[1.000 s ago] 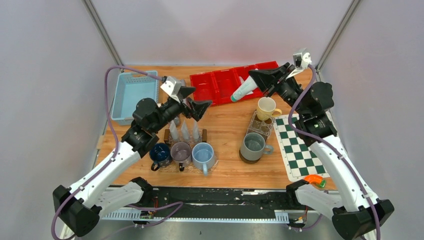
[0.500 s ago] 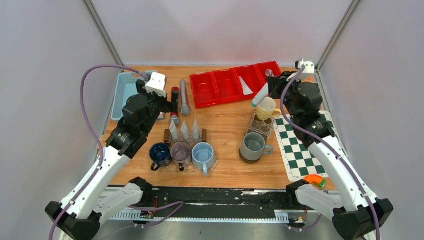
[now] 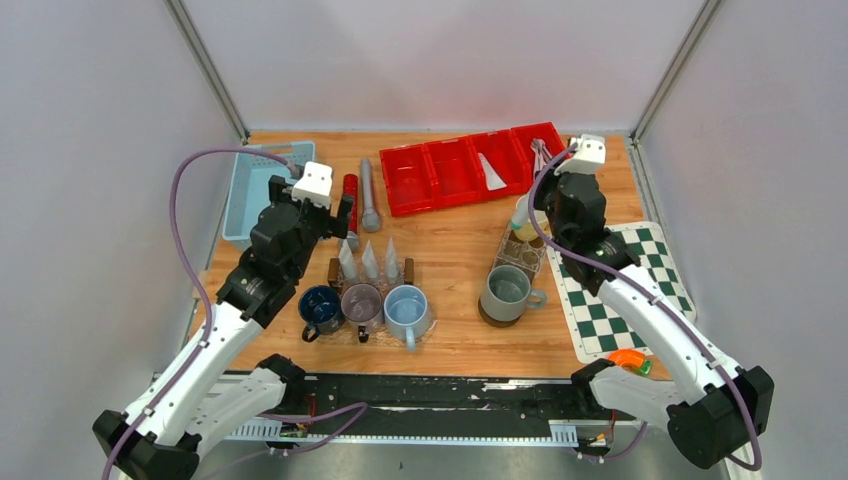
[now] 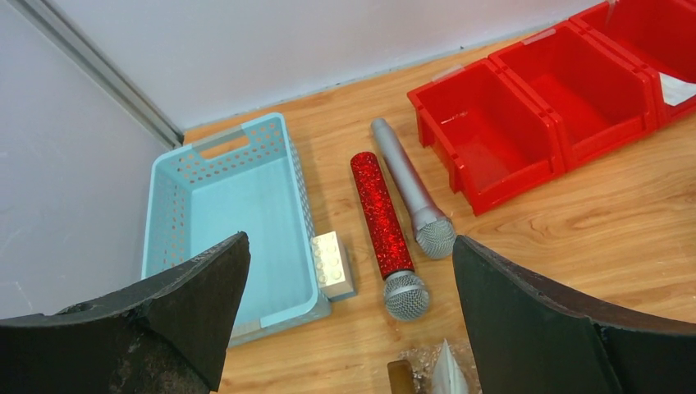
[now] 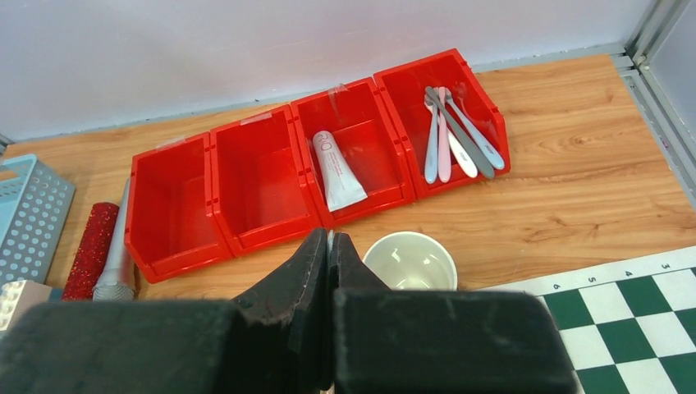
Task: Prepare toiletry sets of a toothbrush and toothpaste on the tray
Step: Place the toothpaste in the toothpaste holder.
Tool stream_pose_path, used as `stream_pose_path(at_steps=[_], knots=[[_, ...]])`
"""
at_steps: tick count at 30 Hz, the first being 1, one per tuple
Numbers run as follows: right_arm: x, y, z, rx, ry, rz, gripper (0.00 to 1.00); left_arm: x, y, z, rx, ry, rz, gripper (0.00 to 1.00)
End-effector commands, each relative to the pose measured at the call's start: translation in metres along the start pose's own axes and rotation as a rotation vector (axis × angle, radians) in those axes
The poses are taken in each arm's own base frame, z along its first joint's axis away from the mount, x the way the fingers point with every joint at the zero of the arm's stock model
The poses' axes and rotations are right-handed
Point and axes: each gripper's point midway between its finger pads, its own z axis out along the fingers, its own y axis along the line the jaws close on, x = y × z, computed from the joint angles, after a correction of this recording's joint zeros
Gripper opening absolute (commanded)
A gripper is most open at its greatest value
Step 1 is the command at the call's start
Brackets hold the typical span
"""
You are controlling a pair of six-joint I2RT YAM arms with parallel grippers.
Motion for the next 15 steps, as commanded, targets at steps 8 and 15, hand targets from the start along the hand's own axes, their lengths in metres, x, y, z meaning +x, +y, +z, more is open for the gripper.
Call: stream_pose_path(at_steps=[8,15], knots=[[0.005,0.001,0.004,0.073,-0.09,-0.019,0.0,-0.017,0.008,-0.007,-0.013,-0.099,-0.001,1.0],[0.015,0.0,0.009,0.102,-0.095,-0.038,0.0,-0.016,0.007,-0.007,-0.011,-0.102,0.003,1.0]])
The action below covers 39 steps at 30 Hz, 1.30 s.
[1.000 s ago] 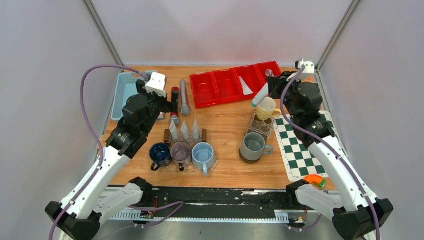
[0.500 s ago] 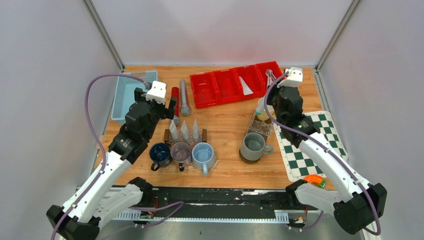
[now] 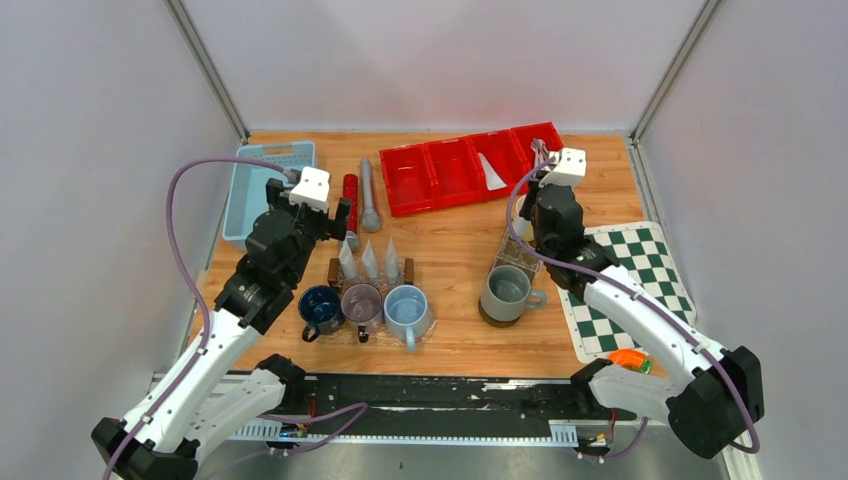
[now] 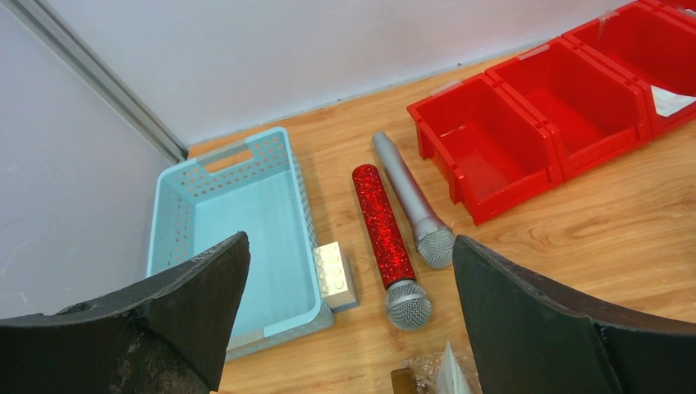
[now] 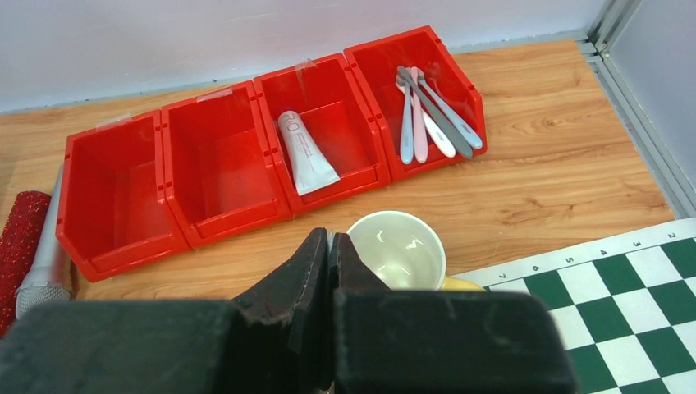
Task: Prepare toiletry sets of a toothbrush and toothpaste on the tray
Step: Place the toothpaste in the toothpaste holder.
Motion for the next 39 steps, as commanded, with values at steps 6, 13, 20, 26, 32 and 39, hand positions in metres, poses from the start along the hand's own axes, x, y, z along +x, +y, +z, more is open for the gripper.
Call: stream_pose_path(at_steps=[6,13,20,26,32,39], knots=[[-0.016,0.001,0.005,0.042,-0.094,0.035,0.0,-0.011,0.004,0.0,-0.008,-0.05,0.0,1.0],[-0.01,0.002,0.006,0.06,-0.081,0.015,0.0,-0.009,0.002,0.002,-0.002,-0.047,0.0,1.0],[-0.008,0.001,0.005,0.062,-0.08,0.006,0.0,-0.009,0.001,0.003,0.003,-0.047,-0.003,1.0],[-0.009,0.001,0.002,0.067,-0.072,-0.003,0.0,-0.008,0.002,0.003,0.0,-0.046,-0.004,1.0],[-0.022,0.002,-0.008,0.035,-0.094,0.021,0.0,-0.008,0.001,0.004,0.003,-0.046,-0.004,1.0],[-0.026,0.004,-0.012,0.014,-0.104,0.03,0.0,-0.009,0.003,0.002,-0.002,-0.051,-0.003,1.0]])
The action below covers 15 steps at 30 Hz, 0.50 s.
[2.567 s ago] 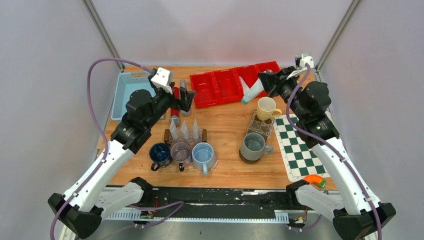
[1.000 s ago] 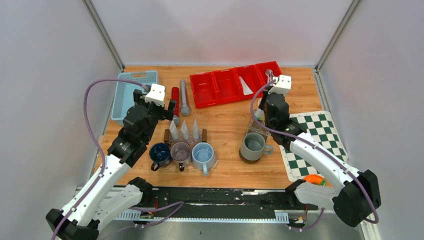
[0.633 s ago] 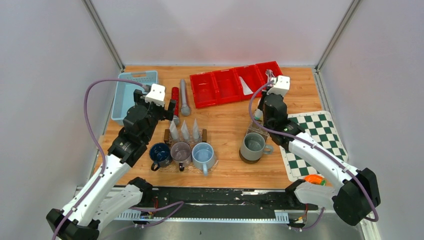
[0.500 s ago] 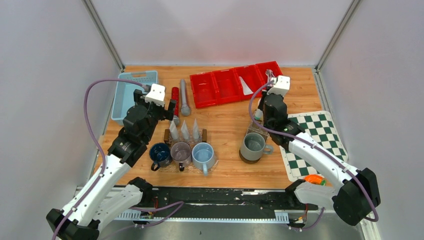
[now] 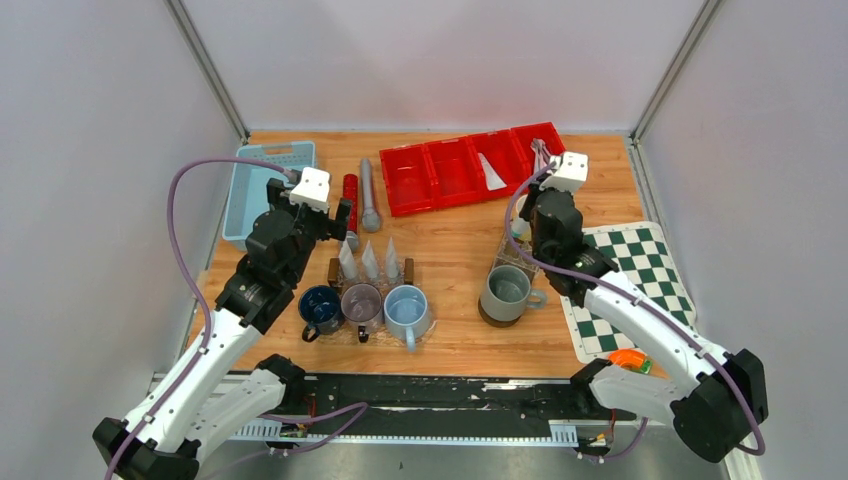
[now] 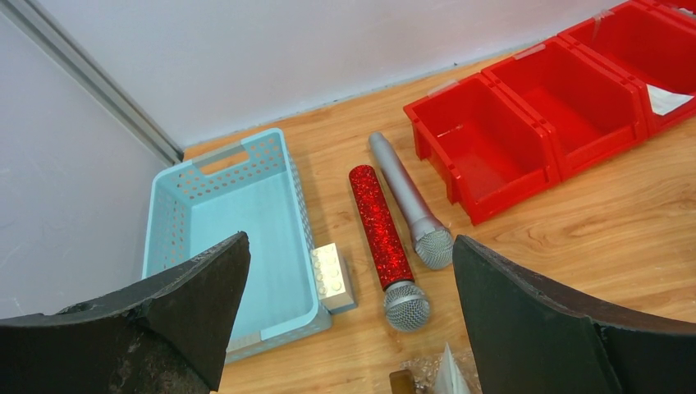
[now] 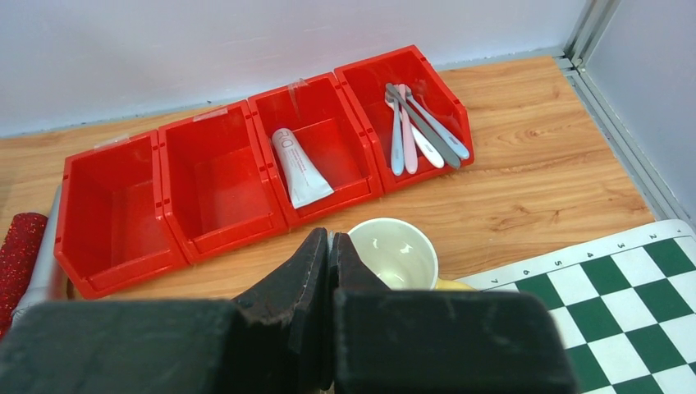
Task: Prepare toiletry sets of a toothbrush and toothpaste on the tray
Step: Place the toothpaste in the toothpaste holder.
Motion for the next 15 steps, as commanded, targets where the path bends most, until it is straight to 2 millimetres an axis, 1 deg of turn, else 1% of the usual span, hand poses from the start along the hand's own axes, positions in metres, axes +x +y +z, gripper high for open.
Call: stream_pose_path(at_steps=[1,11,15], knots=[[-0.019,0.005,-0.005,-0.029,-0.049,0.03,0.0,-0.011,0.004,0.0,-0.014,-0.048,-0.004,1.0],[-0.004,0.0,-0.003,-0.016,-0.033,0.001,0.0,-0.012,0.005,0.0,-0.015,-0.051,-0.004,1.0],[0.002,0.0,0.0,-0.014,-0.061,0.002,0.0,-0.012,0.005,0.0,-0.014,-0.052,-0.005,1.0]])
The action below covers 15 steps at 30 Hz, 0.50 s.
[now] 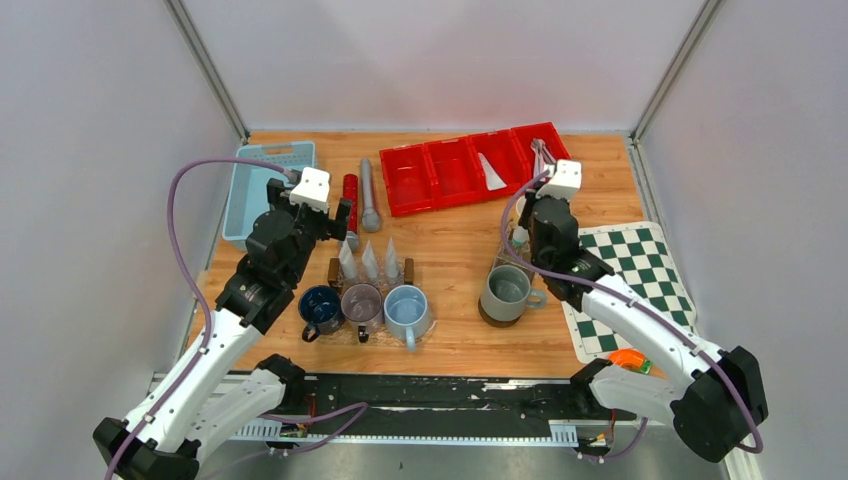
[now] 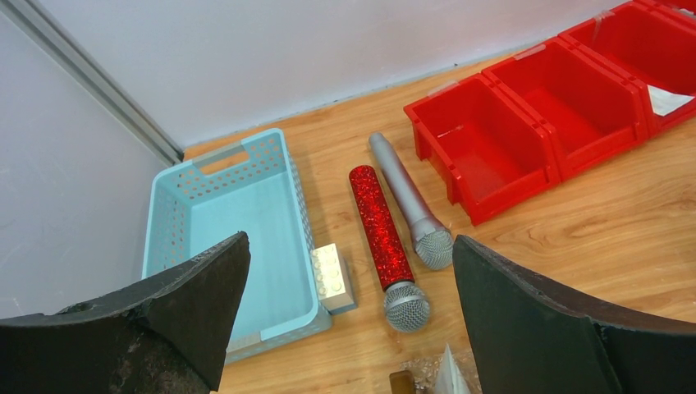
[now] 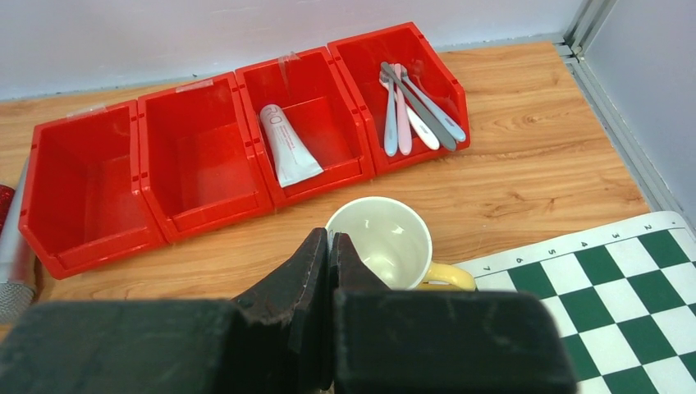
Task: Prepare toiletry sets of a toothbrush and toothpaste on the tray
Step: Place the toothpaste in the toothpaste holder.
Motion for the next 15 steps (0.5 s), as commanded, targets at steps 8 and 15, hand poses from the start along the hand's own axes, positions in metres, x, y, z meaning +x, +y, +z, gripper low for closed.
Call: stream_pose_path(at_steps=[8,15], knots=[[-0.008,0.008,0.011,-0.021,-0.147,0.025,0.0,-0.013,0.005,0.0,-0.014,-0.054,-0.004,1.0],[0.004,0.012,0.015,-0.046,-0.171,0.005,0.0,-0.014,0.005,-0.001,-0.014,-0.062,-0.003,1.0]])
